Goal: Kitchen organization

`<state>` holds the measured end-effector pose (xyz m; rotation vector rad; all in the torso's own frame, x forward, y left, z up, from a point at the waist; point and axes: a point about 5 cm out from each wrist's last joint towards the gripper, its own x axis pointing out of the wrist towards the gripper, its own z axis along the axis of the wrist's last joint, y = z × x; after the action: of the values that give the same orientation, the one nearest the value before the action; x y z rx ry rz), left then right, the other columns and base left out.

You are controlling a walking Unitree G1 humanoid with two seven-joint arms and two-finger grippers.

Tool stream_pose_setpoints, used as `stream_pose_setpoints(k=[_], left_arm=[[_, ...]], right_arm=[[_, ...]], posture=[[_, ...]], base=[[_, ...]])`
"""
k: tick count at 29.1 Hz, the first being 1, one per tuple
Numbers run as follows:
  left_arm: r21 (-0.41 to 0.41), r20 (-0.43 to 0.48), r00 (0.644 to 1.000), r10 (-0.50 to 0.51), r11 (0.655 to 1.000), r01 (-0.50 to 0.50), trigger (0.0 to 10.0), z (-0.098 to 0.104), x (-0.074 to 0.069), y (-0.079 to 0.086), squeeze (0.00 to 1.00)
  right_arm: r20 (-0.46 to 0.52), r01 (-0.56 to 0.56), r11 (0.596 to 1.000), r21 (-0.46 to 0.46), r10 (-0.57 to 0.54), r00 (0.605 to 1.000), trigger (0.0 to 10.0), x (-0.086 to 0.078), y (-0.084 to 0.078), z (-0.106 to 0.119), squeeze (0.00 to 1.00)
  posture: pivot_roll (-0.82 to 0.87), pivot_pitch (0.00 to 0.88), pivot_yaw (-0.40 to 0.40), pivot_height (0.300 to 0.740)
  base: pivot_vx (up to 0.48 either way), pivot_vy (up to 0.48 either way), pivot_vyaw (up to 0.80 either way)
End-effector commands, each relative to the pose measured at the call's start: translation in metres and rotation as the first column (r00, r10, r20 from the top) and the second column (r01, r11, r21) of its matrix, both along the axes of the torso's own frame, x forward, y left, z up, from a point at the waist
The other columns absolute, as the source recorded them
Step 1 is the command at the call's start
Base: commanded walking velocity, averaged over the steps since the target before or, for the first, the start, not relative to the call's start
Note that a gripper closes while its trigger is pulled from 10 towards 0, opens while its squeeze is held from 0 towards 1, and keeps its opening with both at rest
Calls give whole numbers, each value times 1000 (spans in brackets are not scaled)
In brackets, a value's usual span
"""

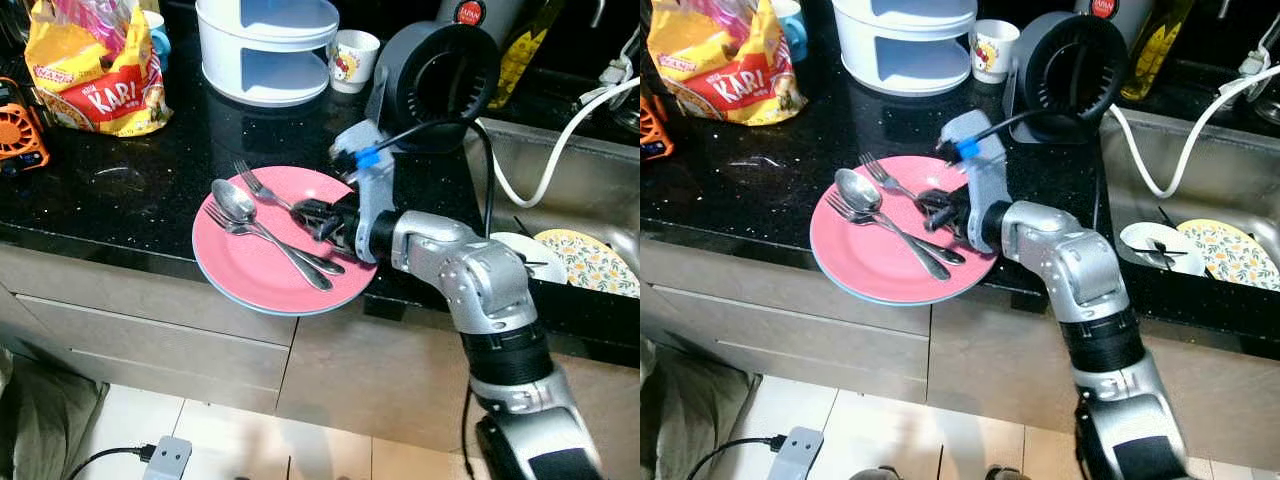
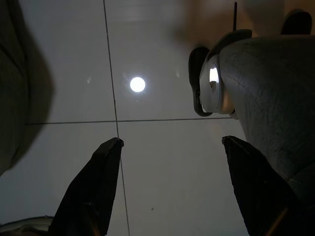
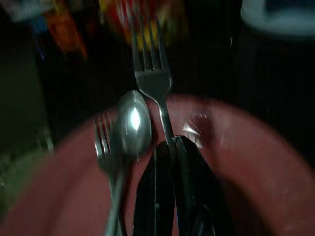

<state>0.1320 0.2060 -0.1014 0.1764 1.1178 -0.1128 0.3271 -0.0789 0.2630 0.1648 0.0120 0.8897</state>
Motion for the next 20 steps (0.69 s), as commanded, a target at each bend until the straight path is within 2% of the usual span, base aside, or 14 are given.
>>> stream_pose_setpoints(k=[1, 2, 3, 4, 6, 7, 8, 15, 20], left_arm=[[-39, -43, 999, -20, 999, 18, 10000, -5, -10, -10, 0], [-38, -35, 999, -3, 999, 1, 10000, -4, -9, -8, 0], [-39, -32, 999, 15, 999, -17, 10000, -4, -8, -6, 0], [-38, -30, 999, 22, 999, -23, 10000, -3, -7, -5, 0], [-37, -29, 999, 31, 999, -32, 10000, -3, -6, -3, 0], [-37, -29, 999, 31, 999, -32, 10000, -3, -6, -3, 0], [-34, -34, 999, 31, 999, -32, 10000, -2, -6, -1, 0], [-2, -35, 999, 29, 1000, -29, 10000, -2, -5, 2, 0], [8, -29, 999, 43, 999, -43, 10000, -1, -5, 4, 0]], right_arm=[[18, 21, 997, 75, -22, 1000, 0, 1, -8, 7, 0], [39, 23, 988, 150, -29, 999, 1333, 1, -10, 14, 0], [52, 20, 975, 222, -32, 998, 4588, 0, -13, 20, 0], [71, 24, 953, 303, -48, 996, 10000, -1, -16, 27, 0], [91, 22, 907, 420, -67, 994, 10000, -2, -22, 37, 0], [91, 22, 907, 420, -67, 994, 10000, -2, -22, 37, 0], [101, 11, 873, 488, -70, 992, 10000, -4, -27, 42, 0], [118, 8, 845, 535, -84, 989, 10000, -3, -30, 47, 0], [107, 40, 817, 575, -124, 986, 10000, -1, -36, 49, 0]], posture=[[88, 99, -85, 740], [88, 97, -85, 740], [87, 95, -85, 740], [88, 95, -86, 740], [87, 92, -85, 740], [87, 92, -85, 740], [88, 89, -83, 740], [88, 90, -76, 740], [85, 94, -68, 740]], base=[[0, 0, 0], [0, 0, 0], [0, 0, 0], [0, 0, 0], [0, 0, 0], [0, 0, 0], [0, -446, 0], [0, -448, 0], [0, 0, 0]])
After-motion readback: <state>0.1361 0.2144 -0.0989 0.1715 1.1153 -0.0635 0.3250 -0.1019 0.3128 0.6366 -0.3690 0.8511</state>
